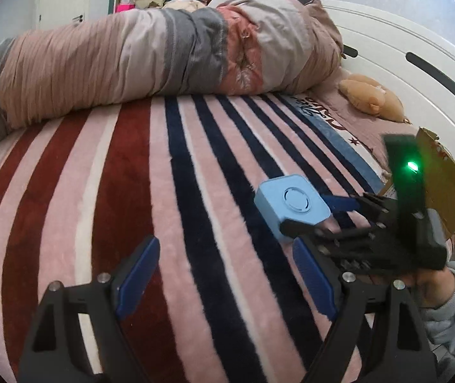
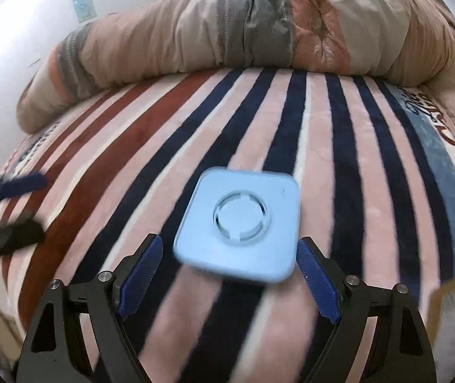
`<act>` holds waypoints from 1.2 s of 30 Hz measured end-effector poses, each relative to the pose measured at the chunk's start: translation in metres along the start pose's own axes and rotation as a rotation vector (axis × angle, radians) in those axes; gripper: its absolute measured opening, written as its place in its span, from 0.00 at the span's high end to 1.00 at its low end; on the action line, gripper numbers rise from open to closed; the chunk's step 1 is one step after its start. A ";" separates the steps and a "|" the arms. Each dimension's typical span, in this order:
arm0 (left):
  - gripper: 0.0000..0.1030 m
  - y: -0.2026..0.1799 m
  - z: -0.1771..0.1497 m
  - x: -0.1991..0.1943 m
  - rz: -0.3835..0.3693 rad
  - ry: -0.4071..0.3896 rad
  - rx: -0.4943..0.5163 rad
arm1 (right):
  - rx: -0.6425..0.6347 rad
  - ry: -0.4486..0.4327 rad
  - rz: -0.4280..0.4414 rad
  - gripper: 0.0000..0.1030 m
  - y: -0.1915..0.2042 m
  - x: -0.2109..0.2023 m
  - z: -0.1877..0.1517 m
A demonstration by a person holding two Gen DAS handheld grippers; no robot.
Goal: Organize rigid objects
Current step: 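Grasp the light-blue square box with the right gripper, then carry the light-blue box into the cardboard box and open the right gripper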
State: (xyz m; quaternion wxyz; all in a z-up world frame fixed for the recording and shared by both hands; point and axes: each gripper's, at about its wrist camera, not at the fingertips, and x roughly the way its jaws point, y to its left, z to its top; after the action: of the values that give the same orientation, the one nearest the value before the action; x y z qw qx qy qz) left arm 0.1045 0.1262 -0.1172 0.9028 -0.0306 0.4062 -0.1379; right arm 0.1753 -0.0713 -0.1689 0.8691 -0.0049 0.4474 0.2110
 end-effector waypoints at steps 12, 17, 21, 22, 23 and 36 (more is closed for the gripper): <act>0.19 -0.009 -0.013 0.004 -0.115 -0.002 -0.040 | -0.179 0.140 0.235 0.21 -0.004 -0.033 -0.037; 0.19 -0.020 -0.015 0.011 -0.149 0.023 -0.024 | -0.324 0.107 -0.050 0.12 0.015 -0.046 -0.057; 0.19 -0.029 -0.017 0.015 -0.210 0.042 -0.015 | -0.250 0.106 0.006 0.11 0.017 -0.038 -0.054; 0.19 -0.032 -0.017 0.015 -0.233 0.044 -0.011 | -0.253 0.104 -0.016 0.20 0.016 -0.034 -0.052; 0.20 -0.035 -0.017 0.014 -0.254 0.047 -0.007 | -0.266 0.105 -0.043 0.24 0.017 -0.028 -0.052; 0.43 -0.119 0.034 -0.080 -0.565 -0.084 0.066 | -0.346 -0.337 0.052 0.24 0.045 -0.207 -0.041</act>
State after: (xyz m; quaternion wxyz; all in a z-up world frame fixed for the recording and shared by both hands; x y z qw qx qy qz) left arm 0.0523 0.0321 -0.0162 0.8451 -0.1187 0.3392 -0.3958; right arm 0.0206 -0.1131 -0.0241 0.9121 -0.1069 0.2532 0.3043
